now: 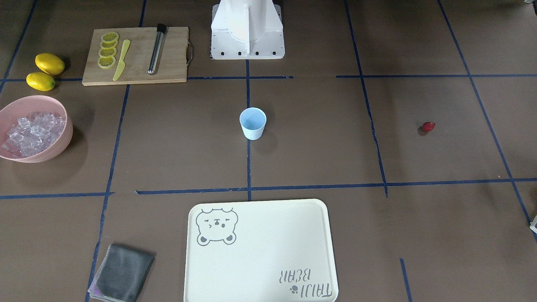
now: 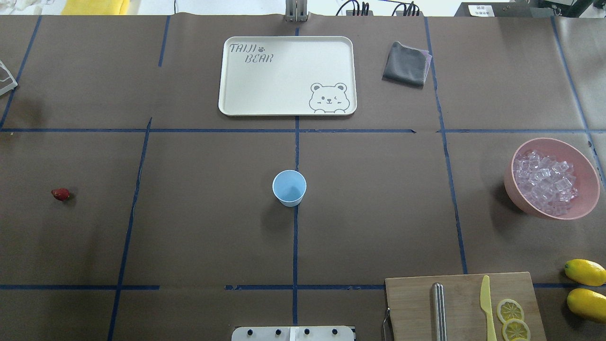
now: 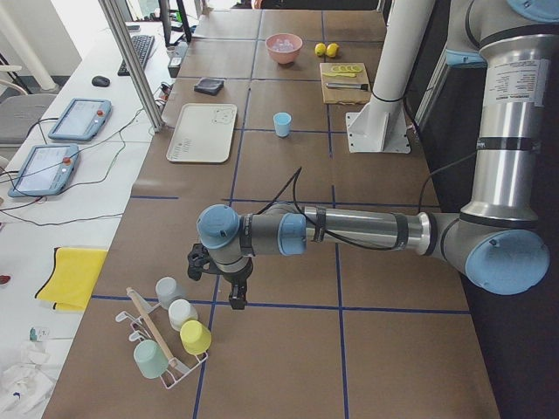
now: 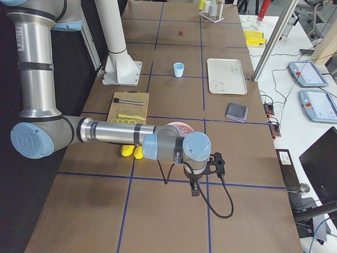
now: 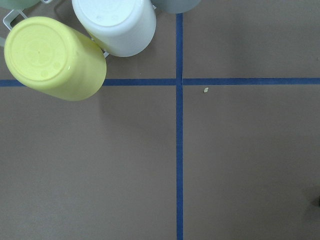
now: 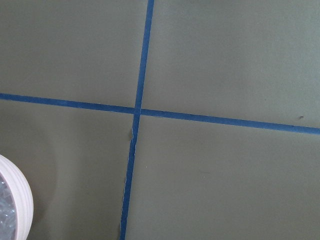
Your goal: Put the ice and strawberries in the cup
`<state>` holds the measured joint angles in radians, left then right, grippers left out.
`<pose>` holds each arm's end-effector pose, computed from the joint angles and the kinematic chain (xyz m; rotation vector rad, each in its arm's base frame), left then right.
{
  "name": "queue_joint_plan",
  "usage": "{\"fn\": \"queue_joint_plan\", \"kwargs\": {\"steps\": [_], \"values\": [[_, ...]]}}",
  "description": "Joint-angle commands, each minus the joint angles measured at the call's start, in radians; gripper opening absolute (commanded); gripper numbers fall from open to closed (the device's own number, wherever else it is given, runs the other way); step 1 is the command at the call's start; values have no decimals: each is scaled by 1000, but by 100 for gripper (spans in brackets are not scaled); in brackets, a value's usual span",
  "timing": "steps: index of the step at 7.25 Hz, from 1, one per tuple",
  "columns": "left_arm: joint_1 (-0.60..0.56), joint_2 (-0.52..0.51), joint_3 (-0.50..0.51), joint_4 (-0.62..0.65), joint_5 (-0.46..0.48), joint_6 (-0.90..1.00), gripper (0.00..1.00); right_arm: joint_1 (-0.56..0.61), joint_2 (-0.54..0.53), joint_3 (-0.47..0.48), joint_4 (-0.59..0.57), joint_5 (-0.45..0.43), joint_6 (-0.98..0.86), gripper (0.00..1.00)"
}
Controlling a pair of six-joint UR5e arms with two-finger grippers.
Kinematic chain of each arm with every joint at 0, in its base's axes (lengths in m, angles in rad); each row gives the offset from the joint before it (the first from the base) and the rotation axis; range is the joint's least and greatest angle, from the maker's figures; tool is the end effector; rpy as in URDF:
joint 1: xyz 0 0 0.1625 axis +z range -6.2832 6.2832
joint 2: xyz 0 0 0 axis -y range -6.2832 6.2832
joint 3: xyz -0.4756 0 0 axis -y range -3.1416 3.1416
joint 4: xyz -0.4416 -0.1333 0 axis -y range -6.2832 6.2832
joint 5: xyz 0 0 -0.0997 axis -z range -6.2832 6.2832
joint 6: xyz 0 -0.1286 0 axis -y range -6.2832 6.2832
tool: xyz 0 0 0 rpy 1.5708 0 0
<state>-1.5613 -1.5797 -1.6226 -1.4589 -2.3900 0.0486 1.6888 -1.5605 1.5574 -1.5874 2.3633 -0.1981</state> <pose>-0.0342 -0.5404 0.7041 -0.0323 0.8198 0.0338 0.1055 -0.5357 0.7317 0.1063 -0.7857 -0.0680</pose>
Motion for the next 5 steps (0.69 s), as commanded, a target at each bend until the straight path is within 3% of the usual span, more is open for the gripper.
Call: {"fn": "queue_joint_plan", "kwargs": {"steps": [1,5], "values": [[1,1,-3,0,2,0,100,0,-1,1,0,-3,-7,100],[0,1,-6,2,2,0,100,-1,5,4,-3,-4,0,100]]}}
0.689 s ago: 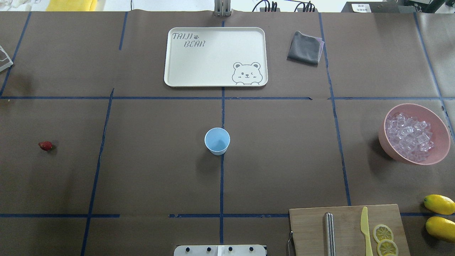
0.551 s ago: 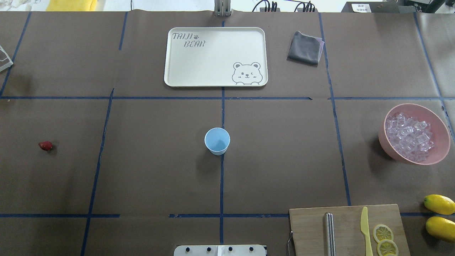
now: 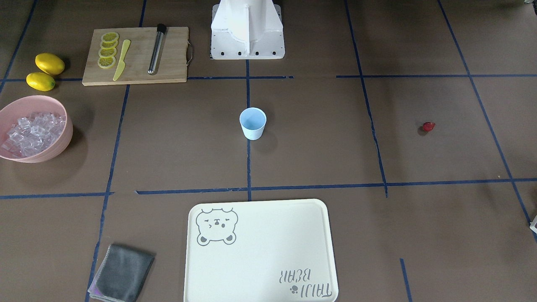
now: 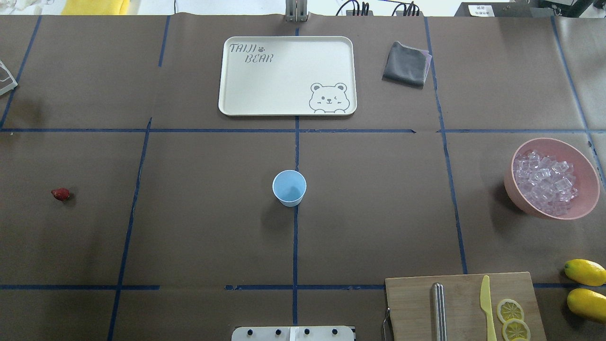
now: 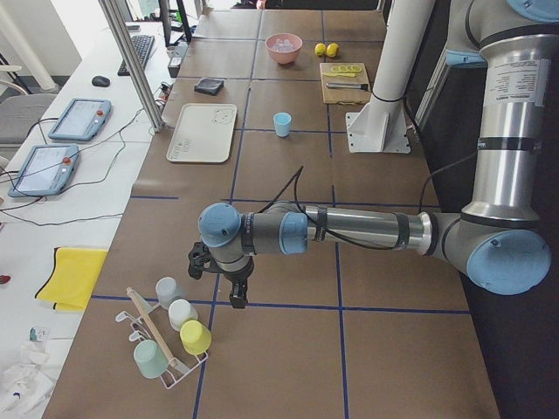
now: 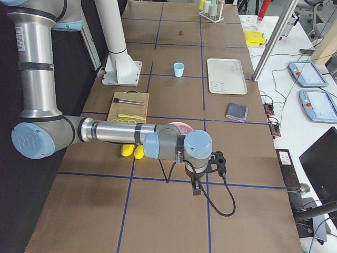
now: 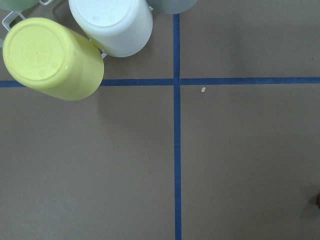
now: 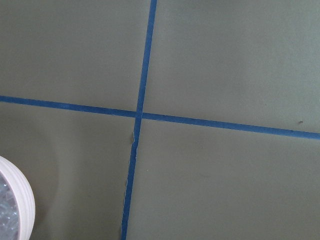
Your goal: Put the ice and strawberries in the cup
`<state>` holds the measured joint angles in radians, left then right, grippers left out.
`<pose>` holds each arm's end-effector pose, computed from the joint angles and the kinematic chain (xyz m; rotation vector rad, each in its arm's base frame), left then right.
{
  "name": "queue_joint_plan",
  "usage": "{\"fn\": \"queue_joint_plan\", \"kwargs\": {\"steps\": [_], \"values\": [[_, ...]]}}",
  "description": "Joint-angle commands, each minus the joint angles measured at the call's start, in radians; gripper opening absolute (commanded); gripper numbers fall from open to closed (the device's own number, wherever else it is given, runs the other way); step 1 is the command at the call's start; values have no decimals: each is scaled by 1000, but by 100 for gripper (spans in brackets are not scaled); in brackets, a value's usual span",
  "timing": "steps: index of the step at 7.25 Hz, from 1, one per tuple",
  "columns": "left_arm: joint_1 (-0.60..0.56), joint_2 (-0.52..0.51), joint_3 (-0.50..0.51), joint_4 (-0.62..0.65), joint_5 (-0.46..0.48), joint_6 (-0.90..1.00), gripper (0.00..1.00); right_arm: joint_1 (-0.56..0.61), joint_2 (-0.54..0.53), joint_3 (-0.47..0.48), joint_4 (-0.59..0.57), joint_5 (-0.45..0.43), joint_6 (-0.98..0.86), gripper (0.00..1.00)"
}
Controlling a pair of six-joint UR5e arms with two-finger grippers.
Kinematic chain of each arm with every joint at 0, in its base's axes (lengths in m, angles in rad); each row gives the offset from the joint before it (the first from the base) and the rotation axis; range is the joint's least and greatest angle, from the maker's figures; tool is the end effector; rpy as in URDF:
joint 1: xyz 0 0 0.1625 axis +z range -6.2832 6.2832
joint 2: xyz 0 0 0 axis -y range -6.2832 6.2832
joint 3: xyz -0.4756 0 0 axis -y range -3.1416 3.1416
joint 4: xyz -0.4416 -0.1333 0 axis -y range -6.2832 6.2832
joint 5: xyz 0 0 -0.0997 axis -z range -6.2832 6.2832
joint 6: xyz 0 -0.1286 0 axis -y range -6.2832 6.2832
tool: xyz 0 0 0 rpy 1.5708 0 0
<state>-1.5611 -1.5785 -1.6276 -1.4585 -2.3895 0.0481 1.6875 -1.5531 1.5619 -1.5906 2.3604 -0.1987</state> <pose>-0.0342 -0.5401 0.7021 -0.0294 0.8193 0.0350 0.1056 -0.5401 0.7258 0.1137 -0.7816 -0.0733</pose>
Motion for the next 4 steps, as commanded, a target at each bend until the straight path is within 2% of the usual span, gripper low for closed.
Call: {"fn": "queue_joint_plan", "kwargs": {"steps": [1,4], "values": [[1,-2,-2,1,1,0,100,0,1,-3,-3,3,13,100],[-1,6,-12,0,0,1,100,-3,4,12,1,26,58,100]]}}
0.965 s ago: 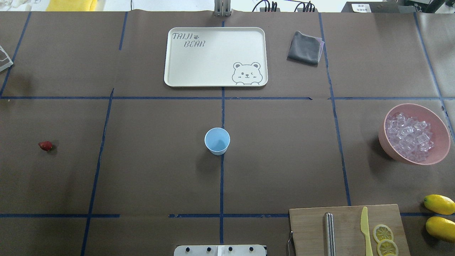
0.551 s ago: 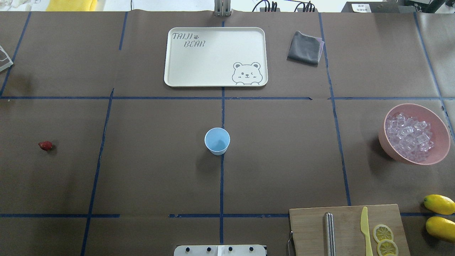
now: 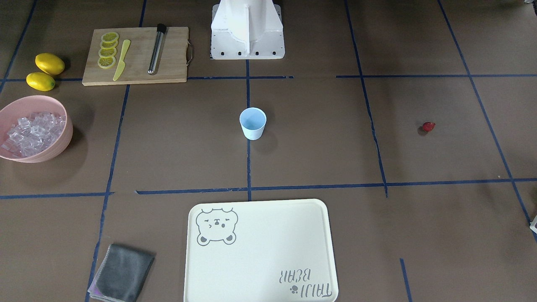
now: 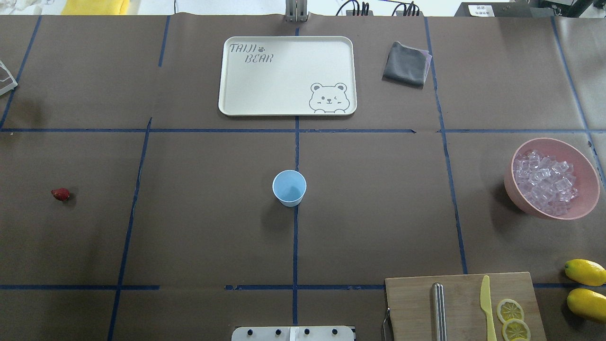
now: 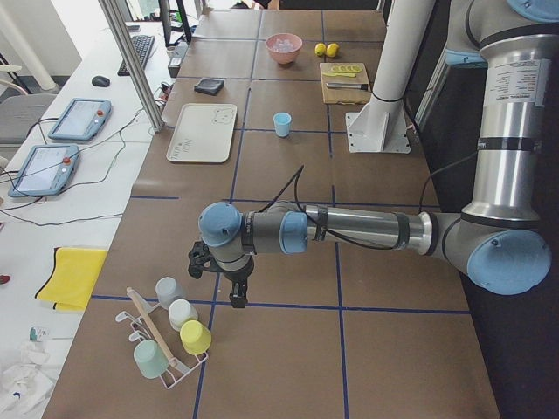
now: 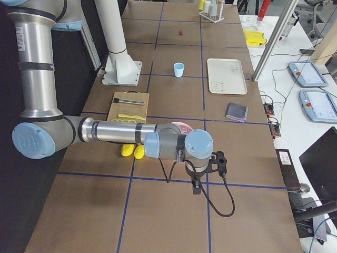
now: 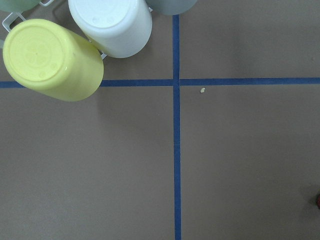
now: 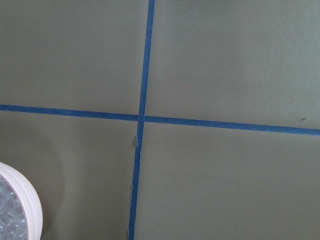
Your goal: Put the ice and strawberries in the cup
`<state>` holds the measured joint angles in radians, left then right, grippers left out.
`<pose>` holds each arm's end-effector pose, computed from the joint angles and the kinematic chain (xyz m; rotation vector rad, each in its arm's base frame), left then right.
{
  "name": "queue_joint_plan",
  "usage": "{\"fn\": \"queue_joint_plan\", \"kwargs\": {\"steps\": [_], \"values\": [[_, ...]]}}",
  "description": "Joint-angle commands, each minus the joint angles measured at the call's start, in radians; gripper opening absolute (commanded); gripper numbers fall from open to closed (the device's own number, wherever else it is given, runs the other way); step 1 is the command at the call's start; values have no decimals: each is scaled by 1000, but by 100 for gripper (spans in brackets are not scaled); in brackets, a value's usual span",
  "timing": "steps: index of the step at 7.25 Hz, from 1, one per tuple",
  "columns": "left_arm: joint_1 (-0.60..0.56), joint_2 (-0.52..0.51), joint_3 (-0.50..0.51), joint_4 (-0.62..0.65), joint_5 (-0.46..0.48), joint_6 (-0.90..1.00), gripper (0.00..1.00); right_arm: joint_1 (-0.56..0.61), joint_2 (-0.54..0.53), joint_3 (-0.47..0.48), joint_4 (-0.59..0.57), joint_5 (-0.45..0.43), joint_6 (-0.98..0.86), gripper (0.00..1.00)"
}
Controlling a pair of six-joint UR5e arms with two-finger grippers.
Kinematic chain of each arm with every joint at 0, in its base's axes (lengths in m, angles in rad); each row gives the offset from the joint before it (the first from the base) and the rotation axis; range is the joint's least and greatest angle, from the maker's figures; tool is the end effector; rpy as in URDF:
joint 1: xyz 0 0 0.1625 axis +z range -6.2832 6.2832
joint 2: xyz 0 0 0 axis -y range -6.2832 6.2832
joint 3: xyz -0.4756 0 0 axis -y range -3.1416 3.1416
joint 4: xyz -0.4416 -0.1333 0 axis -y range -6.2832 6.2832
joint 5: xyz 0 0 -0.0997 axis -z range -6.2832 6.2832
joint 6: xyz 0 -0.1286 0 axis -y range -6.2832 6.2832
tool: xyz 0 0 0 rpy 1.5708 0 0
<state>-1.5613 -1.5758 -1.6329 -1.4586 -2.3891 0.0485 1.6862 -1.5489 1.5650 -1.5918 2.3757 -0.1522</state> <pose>-0.0343 -0.5390 0.7008 -0.0266 0.8189 0.0363 0.1038 -0.5429 0.7205 0.1028 -0.7984 -0.0328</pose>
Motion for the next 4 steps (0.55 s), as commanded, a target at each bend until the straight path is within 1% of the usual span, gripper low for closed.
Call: {"fn": "queue_joint_plan", "kwargs": {"steps": [1,4], "values": [[0,5,-11,0,-1,1,100,-16,0,10,4,13,17,100],[0,7,-16,0,-1,1,100,-69,1,41,6,39,29,100]]}}
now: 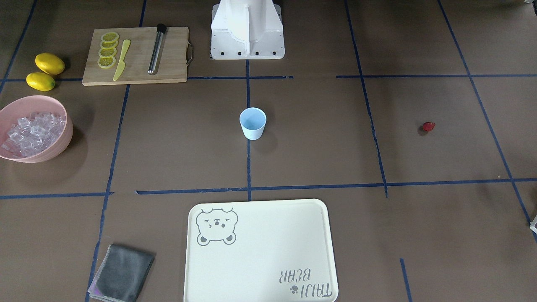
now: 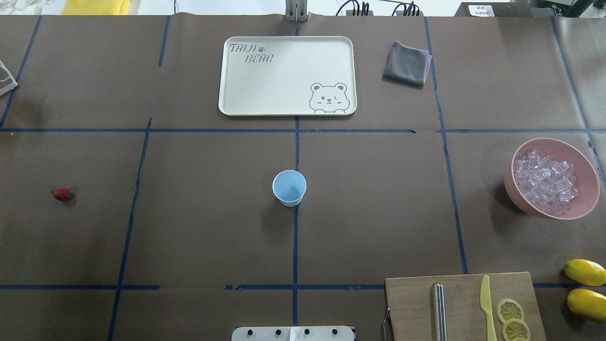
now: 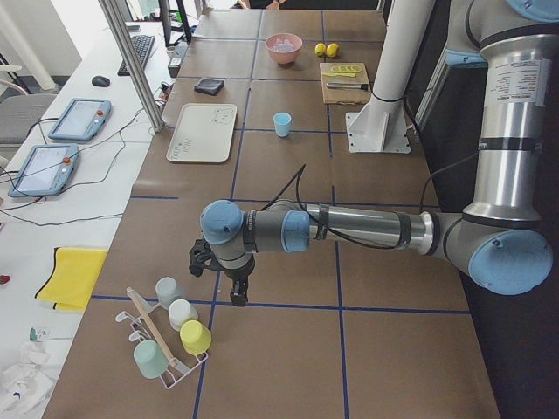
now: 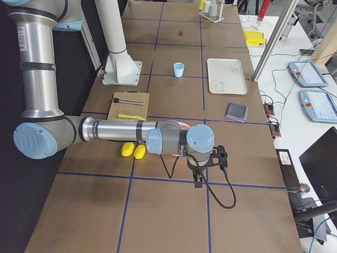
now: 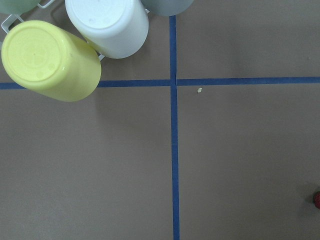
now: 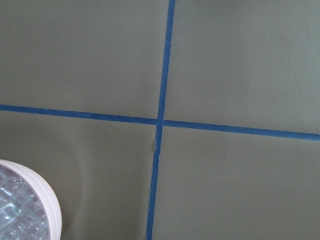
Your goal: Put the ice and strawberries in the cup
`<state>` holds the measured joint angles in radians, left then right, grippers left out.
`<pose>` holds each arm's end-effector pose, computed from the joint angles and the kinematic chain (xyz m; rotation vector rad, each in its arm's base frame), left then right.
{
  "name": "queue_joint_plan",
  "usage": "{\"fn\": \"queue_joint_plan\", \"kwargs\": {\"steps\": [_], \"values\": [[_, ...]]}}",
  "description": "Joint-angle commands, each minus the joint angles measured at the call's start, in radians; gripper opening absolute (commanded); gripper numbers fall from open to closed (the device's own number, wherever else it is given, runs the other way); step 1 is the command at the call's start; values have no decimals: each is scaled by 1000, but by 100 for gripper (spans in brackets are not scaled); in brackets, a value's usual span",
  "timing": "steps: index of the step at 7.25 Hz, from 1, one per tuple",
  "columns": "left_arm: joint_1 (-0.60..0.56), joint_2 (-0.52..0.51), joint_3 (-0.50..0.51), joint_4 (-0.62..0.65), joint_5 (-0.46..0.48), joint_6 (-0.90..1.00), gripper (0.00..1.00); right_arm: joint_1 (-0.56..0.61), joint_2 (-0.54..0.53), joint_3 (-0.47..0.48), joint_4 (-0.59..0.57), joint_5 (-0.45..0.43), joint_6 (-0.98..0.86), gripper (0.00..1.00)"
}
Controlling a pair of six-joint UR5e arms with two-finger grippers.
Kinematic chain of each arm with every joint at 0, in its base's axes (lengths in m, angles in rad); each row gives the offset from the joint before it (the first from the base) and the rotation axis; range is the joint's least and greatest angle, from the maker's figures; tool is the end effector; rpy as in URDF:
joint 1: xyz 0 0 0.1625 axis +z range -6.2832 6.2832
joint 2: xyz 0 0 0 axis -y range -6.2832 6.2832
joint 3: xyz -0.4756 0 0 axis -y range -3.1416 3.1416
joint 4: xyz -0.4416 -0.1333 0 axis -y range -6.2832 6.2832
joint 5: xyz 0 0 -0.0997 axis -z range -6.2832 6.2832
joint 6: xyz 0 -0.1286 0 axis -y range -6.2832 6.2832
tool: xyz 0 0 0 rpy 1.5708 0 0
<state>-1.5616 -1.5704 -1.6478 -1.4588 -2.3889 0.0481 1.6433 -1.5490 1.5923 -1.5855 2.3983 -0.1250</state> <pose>-0.0345 -0.5370 0.6957 -0.0175 0.8186 0.0396 0.0786 -0.5494 0.7030 0.1084 -0.8209 -0.0613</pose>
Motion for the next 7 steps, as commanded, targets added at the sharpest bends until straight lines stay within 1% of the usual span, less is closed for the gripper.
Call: {"fn": "queue_joint_plan", "kwargs": {"steps": [1,2,4,5,6,7], "values": [[0,1,-1,0,0,-1,100,-80,0,79,-2,13,39,99],[0,1,-1,0,1,1,100,-130,0,145,1,6,142,95],[0,3,-1,0,-1,1,100,-183,-8,224,-1,-4,168,95],[0,3,-3,0,-1,1,100,-222,-9,268,1,-11,236,95],[0,3,-1,0,-1,1,100,-259,-9,291,2,-33,249,96],[0,3,-1,0,-1,1,100,-287,-16,290,21,-51,249,96]]}}
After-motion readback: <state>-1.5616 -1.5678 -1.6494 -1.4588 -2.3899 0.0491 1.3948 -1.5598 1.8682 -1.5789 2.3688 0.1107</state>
